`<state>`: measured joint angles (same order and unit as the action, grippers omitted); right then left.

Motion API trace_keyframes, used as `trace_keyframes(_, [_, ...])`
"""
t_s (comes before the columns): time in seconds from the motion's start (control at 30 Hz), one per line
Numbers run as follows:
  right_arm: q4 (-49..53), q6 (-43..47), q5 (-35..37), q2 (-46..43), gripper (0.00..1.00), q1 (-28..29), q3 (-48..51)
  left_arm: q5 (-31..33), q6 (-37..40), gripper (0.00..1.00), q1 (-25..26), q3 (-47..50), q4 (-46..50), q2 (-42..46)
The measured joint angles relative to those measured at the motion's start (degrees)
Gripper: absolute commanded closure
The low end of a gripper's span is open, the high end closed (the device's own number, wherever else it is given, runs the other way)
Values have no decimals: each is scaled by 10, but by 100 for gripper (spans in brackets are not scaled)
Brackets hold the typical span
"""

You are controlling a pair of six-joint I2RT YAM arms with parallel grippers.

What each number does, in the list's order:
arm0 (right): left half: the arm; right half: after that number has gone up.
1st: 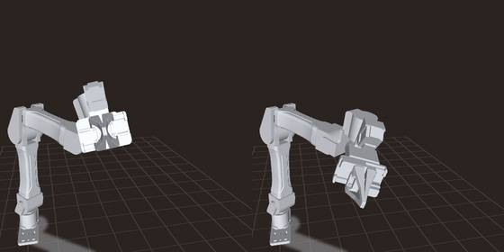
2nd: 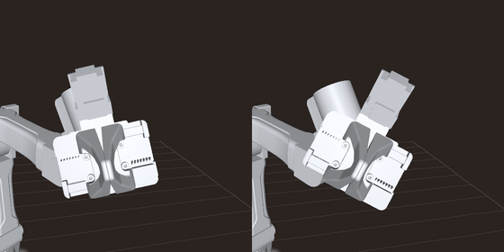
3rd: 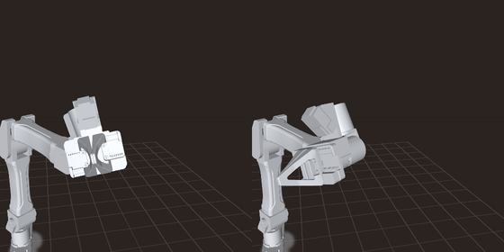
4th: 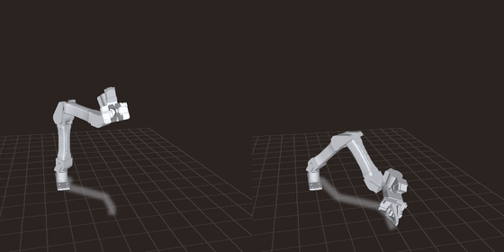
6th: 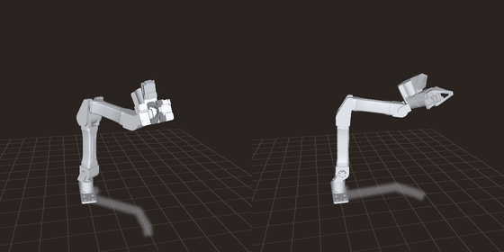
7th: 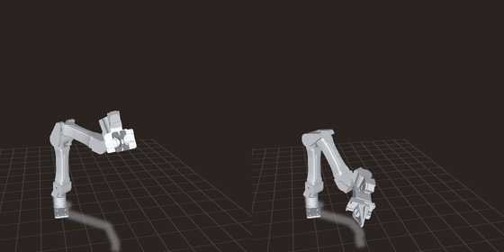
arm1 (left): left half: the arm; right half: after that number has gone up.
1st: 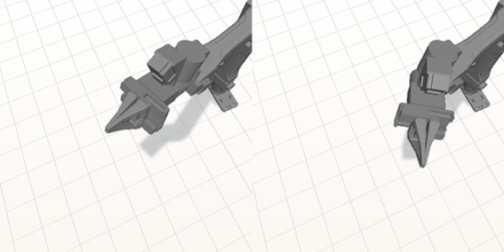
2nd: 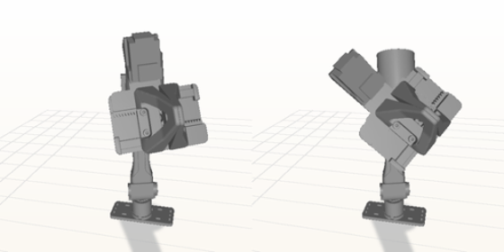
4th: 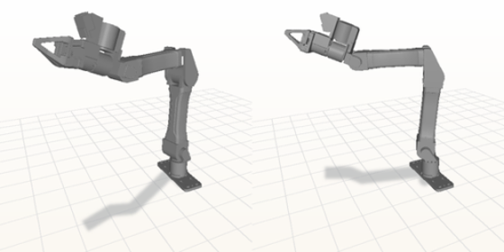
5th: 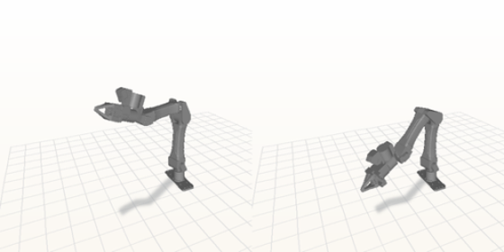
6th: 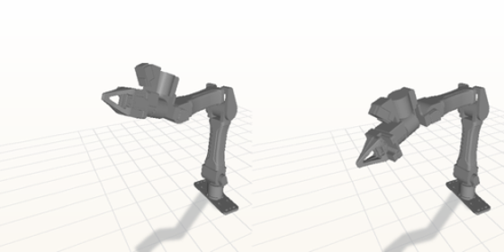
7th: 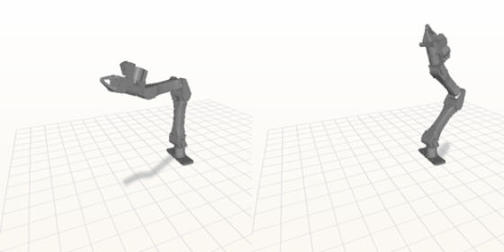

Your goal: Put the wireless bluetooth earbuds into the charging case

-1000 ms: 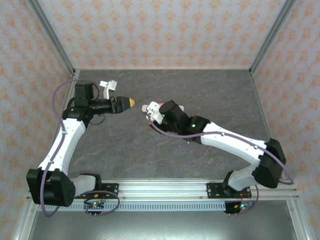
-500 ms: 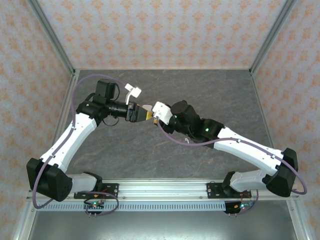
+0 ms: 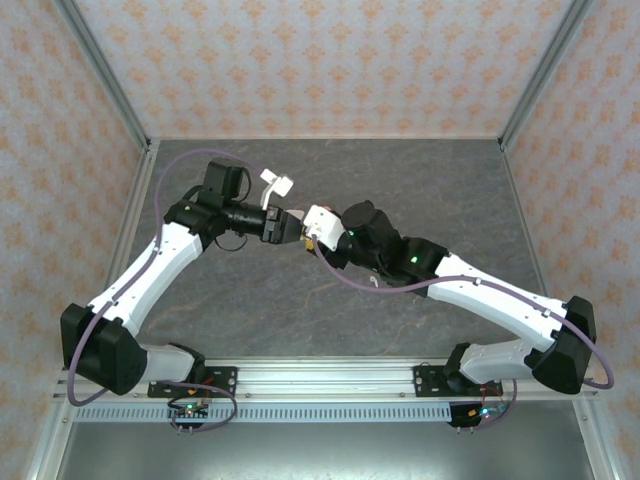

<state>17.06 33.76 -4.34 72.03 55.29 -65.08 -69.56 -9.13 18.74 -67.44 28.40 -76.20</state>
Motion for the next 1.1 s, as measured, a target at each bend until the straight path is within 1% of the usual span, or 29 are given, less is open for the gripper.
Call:
trace_keyframes(0.23, [1,-2,-2,0,55,0,-1,7,2,75,4,0,-4,-3])
trace_keyframes(0.3, [3,-6,-1,0,50,0,-2,9,1,79,4,0,-4,-2])
trace_keyframes(0.4, [14,-19,-8,0,39,-4,-3,12,4,82,6,0,-4,-2])
trace_keyframes(0.5, [30,-41,-34,-10,26,-22,-4,27,7,86,7,1,-8,5])
trace_keyframes(0.57, [42,-61,-63,-28,16,-45,-4,43,7,88,7,9,-23,24])
trace_keyframes(0.63, [52,-83,-101,-53,8,-72,-2,61,7,91,7,22,-43,50])
trace_keyframes(0.67, [54,-97,-128,-69,6,-90,0,73,7,93,8,30,-58,67])
trace_keyframes(0.8, [49,-164,-236,-119,4,-159,14,109,9,99,12,67,-127,129])
trace_keyframes(0.87, [21,-213,-297,-136,4,-194,35,130,16,100,20,89,-165,154])
trace_keyframes(0.97, [-26,-277,-356,-142,5,-215,63,162,35,100,38,115,-207,179])
trace_keyframes(1.1, [-83,-339,-401,-136,6,-216,73,188,61,100,56,130,-240,193])
